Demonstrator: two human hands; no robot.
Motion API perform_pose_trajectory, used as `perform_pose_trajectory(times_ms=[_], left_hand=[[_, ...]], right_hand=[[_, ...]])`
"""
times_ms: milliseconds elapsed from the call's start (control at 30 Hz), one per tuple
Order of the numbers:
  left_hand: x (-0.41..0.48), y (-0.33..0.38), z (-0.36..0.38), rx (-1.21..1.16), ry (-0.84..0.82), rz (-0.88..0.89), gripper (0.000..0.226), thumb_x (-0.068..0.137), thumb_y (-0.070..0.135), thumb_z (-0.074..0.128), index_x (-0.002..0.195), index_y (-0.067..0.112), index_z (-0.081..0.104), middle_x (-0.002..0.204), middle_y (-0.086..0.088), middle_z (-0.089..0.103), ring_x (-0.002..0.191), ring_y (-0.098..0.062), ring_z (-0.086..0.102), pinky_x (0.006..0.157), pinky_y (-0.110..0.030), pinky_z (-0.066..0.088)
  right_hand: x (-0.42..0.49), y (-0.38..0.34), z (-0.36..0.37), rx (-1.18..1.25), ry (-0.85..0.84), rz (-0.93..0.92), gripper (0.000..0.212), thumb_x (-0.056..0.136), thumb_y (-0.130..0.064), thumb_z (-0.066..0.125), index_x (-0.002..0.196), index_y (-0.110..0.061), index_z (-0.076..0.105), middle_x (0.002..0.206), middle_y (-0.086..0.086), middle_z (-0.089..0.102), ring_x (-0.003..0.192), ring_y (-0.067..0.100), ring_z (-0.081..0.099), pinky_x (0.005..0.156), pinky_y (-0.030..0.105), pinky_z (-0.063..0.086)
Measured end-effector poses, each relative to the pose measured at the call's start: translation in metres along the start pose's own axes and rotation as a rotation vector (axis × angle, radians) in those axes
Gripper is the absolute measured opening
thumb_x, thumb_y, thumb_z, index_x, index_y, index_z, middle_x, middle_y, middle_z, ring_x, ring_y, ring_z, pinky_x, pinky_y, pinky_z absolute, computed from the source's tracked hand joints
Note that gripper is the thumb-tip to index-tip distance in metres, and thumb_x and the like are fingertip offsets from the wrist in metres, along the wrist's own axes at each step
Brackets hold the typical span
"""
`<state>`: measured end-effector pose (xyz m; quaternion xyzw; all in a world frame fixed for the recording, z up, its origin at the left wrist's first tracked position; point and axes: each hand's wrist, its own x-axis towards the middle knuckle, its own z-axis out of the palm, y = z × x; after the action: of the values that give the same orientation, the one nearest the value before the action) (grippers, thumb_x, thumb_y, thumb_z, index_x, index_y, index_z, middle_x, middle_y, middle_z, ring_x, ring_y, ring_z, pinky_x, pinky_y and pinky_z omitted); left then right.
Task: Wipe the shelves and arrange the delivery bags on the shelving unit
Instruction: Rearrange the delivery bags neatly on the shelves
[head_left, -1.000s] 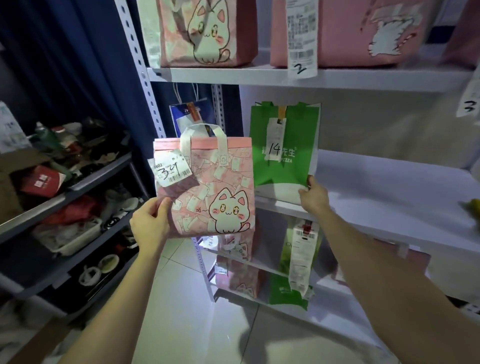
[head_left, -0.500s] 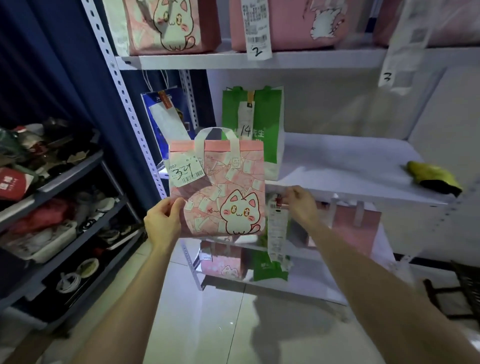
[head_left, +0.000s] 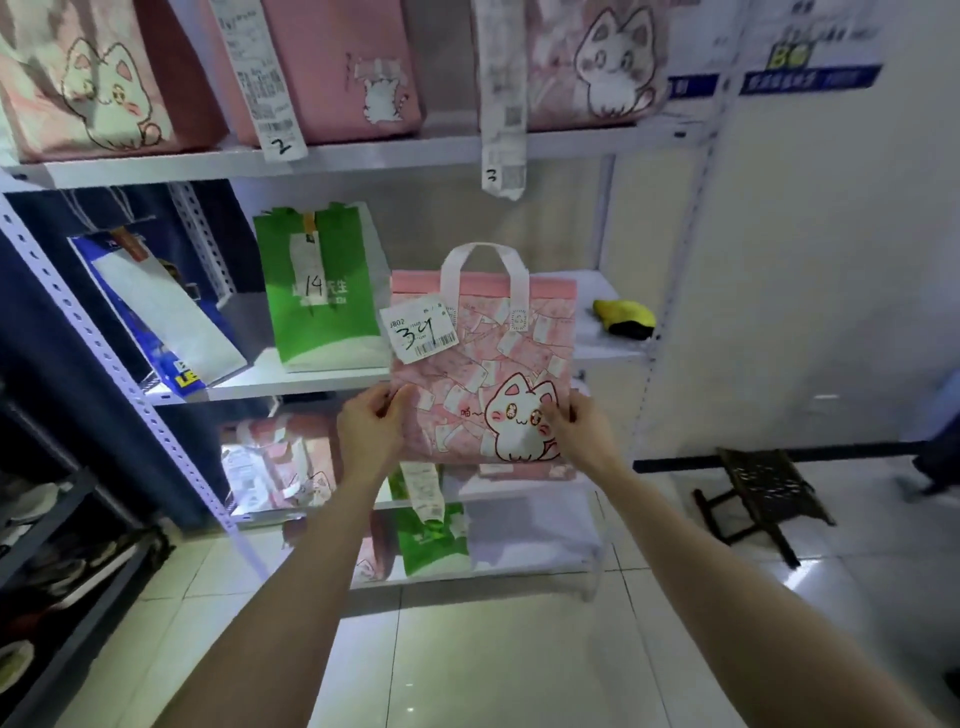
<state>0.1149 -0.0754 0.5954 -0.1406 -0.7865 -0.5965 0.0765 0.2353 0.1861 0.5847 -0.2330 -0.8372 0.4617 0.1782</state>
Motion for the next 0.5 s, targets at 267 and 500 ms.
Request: perform_pose_trajectory(times_ms=[267, 500], left_hand=[[0.072, 0.026, 0.06, 0.168, -0.177, 0.077, 0.018, 0.108, 0.015, 0.058, 0.1, 0.02, 0.074, 0.094, 0.0, 0.078, 0.083, -0.019, 0.074, 0.071, -0.037, 0.061], [0.157, 0.022, 0.088, 0.103, -0.23, 0.047, 0.042, 0.098, -0.004, 0.059, 0.131, 0.019, 0.071, 0.116, 0.005, 0.079, 0.098, -0.011, 0.076, 0.081, -0.029, 0.066]], right_hand=[[0.066, -0.006, -0.044, 0.059, 0.134, -0.019, 0.028, 0.109, -0.028, 0.053, 0.093, -0.008, 0.066, 0.087, 0.01, 0.073, 0.081, 0.03, 0.068, 0.063, 0.035, 0.046], [0.153, -0.025, -0.037, 0.049, 0.178, -0.092, 0.018, 0.111, -0.028, 0.05, 0.114, -0.024, 0.068, 0.087, -0.005, 0.071, 0.079, 0.019, 0.067, 0.065, 0.031, 0.052]])
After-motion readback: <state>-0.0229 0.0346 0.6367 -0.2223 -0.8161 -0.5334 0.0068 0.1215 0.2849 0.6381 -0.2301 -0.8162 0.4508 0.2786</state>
